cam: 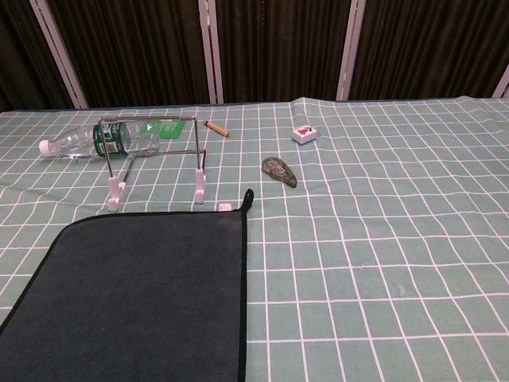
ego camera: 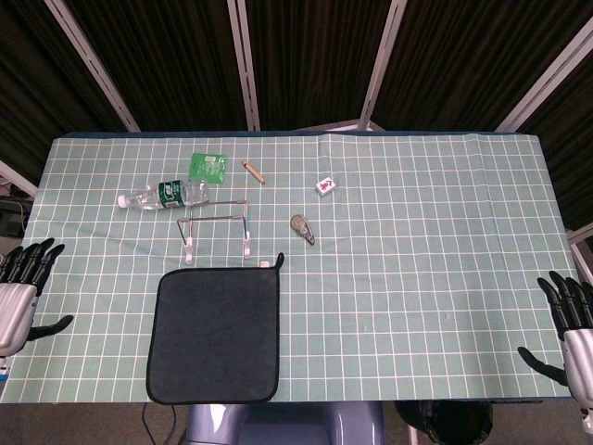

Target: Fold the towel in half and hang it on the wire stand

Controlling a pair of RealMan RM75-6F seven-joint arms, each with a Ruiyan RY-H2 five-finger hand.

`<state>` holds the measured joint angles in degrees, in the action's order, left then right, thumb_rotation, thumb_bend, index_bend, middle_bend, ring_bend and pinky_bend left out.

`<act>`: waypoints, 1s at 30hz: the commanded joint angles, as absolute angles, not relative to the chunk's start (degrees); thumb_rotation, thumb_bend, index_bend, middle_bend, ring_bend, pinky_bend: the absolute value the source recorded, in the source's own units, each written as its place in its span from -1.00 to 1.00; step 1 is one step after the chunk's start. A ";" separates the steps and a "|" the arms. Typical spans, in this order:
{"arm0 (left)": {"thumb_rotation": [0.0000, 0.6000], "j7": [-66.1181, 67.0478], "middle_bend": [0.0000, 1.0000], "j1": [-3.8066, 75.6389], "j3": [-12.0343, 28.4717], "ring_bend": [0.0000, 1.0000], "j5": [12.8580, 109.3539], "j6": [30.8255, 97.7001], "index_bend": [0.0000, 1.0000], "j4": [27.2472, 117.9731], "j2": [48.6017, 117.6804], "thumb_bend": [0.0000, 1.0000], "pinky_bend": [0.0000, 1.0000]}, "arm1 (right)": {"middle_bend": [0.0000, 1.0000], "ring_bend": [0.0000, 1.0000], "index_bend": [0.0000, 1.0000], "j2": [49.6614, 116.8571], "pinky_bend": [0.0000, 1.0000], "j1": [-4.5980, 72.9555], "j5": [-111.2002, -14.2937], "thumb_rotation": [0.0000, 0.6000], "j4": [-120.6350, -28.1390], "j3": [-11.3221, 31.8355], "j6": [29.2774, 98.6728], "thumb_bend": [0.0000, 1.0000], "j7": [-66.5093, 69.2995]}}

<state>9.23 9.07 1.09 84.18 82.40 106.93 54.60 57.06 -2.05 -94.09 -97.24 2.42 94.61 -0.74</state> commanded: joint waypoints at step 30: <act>1.00 17.47 -1.00 38.68 4.57 -1.00 96.58 48.02 -0.44 93.52 77.82 -0.51 -1.00 | -1.00 -1.00 -1.00 57.91 -1.00 -0.62 -88.15 1.00 -97.63 4.61 91.50 -1.00 -3.83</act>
